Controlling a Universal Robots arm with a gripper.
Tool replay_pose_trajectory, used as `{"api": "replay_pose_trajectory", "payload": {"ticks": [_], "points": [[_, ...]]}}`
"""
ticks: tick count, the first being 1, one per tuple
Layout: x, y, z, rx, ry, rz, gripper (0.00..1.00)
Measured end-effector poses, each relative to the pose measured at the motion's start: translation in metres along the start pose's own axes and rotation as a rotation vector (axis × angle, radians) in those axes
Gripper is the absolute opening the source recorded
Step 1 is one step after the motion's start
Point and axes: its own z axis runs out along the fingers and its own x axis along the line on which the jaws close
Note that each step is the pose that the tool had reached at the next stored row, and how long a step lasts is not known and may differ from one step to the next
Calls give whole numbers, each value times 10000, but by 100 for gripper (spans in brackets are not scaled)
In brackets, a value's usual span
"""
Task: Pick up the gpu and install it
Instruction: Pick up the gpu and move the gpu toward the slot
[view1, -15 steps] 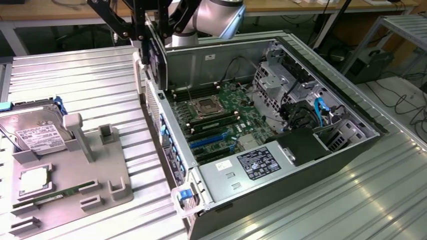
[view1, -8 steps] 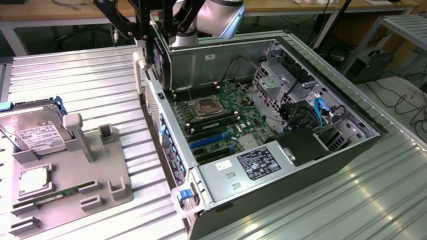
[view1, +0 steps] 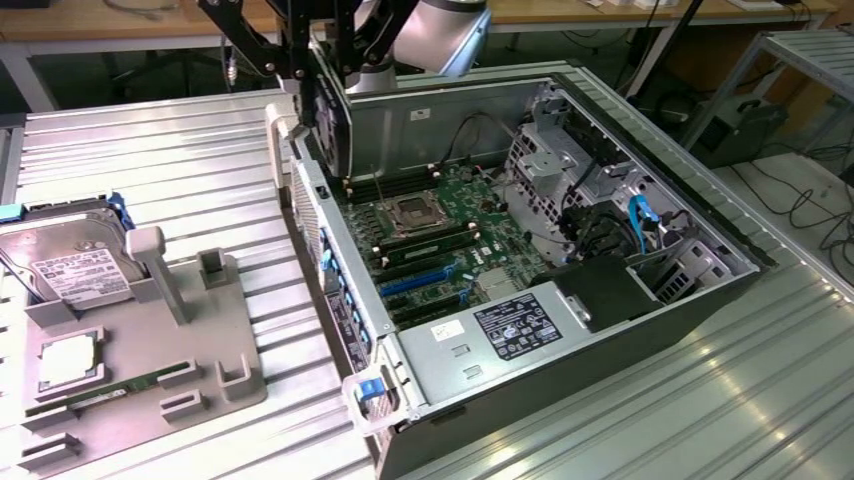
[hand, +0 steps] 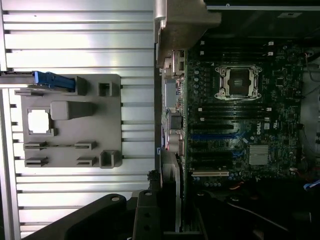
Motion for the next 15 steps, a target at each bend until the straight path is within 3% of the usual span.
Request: {"api": "replay_pose_trajectory", "payload": {"ticks": [15], "points": [[-126,1,4,-1,0,0,28]]}}
